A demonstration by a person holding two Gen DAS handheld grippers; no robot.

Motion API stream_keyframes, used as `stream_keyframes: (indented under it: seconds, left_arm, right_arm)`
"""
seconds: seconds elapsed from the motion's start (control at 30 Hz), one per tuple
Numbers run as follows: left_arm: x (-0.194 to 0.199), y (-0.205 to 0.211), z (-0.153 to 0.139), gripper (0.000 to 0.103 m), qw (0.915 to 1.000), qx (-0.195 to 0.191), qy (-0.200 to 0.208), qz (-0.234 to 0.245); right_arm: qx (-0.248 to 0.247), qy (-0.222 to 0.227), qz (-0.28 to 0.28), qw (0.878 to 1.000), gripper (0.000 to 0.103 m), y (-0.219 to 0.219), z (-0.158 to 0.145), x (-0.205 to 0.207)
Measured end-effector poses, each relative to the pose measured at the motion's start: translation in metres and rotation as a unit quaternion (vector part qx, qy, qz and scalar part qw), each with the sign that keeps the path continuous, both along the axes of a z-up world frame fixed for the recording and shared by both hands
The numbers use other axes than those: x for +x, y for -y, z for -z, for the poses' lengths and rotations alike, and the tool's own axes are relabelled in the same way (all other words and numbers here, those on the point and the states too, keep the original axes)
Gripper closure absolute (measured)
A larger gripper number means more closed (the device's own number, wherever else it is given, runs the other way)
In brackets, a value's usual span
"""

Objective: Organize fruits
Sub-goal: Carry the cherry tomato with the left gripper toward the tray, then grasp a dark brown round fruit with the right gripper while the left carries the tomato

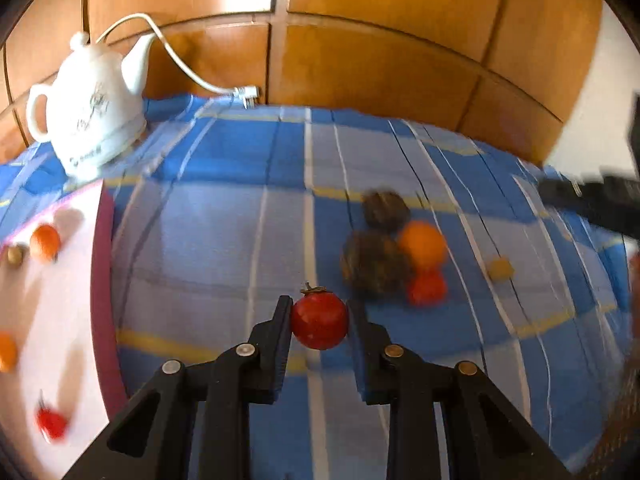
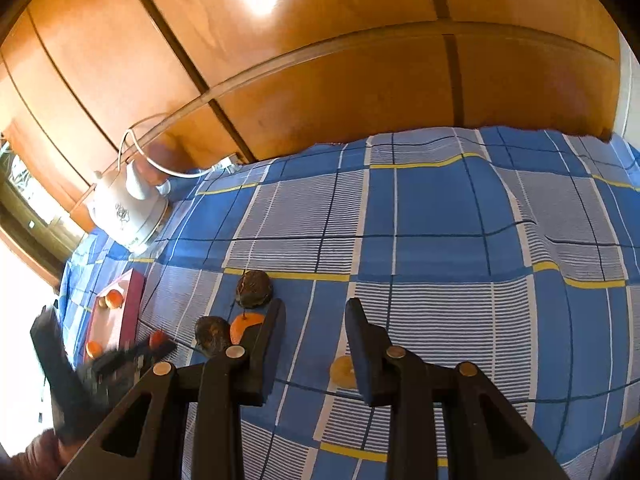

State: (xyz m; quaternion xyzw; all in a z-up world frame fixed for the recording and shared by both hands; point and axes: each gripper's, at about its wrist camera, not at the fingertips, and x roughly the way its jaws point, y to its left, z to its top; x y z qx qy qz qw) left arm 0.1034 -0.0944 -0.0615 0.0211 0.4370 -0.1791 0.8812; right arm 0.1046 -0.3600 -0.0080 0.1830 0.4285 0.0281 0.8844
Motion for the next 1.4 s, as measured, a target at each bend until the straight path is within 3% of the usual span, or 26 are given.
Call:
stream_keyframes:
  seconds: [0.13,0.23,0.37,0.5,0.67,0.8,0.9,0.93,1.17,1.2,1.27,1.4]
  left_arm:
    - [-0.028,0.0,0.02,0.076,0.9998,0.016,-0.01,0.005]
    - [-0.042,0.003,0.025,0.076,0.9992,0.033,0.016,0.013]
    - [-0.042,0.0,0.027,0.076,0.9994,0.026,0.017,0.015]
    - [-0.043,-0.005,0.028,0.076,0.9996,0.01,0.02,0.017]
    - [-0.044,-0.006,0.028,0.076,0.9995,0.002,0.025,0.017]
    - [-0.044,-0.009,0.029,0.075,0.9995,-0.007,0.027,0.018]
    - [-0.044,-0.011,0.029,0.075,0.9994,-0.013,0.027,0.018]
    - [-0.044,-0.011,0.029,0.075,0.9993,-0.016,0.027,0.018]
    - [-0.043,-0.013,0.029,0.075,0.999,-0.03,0.026,0.018]
    - [-0.043,-0.014,0.029,0.075,0.999,-0.032,0.026,0.018]
    - [-0.044,-0.013,0.03,0.075,0.999,-0.033,0.026,0.018]
    - [-0.044,-0.013,0.03,0.075,0.9989,-0.033,0.027,0.018]
  right_arm:
    - [-0.001,-0.001,0.003,1.0,0.072,0.0,0.001,-0.001]
    - [0.003,-0.005,-0.002,1.0,0.072,-0.002,0.003,0.0]
    - [0.023,0.004,-0.052,0.998,0.072,-0.016,0.003,0.0]
    - [0.014,0.007,-0.109,0.994,0.072,-0.046,0.007,-0.001]
    - [0.025,-0.027,-0.103,0.994,0.072,-0.064,0.019,0.017]
    - [0.025,-0.042,-0.078,0.996,0.061,-0.078,0.025,0.044]
    - [0.009,-0.054,-0.079,0.995,0.036,-0.09,0.032,0.065]
    - [0.0,-0.062,-0.084,0.995,0.035,-0.096,0.036,0.072]
    - [-0.064,-0.108,-0.089,0.988,0.035,-0.119,0.065,0.109]
    - [-0.081,-0.111,-0.09,0.986,0.037,-0.121,0.067,0.11]
    - [-0.1,-0.119,-0.095,0.983,0.06,-0.124,0.072,0.114]
    - [-0.111,-0.1,-0.092,0.984,0.059,-0.121,0.065,0.111]
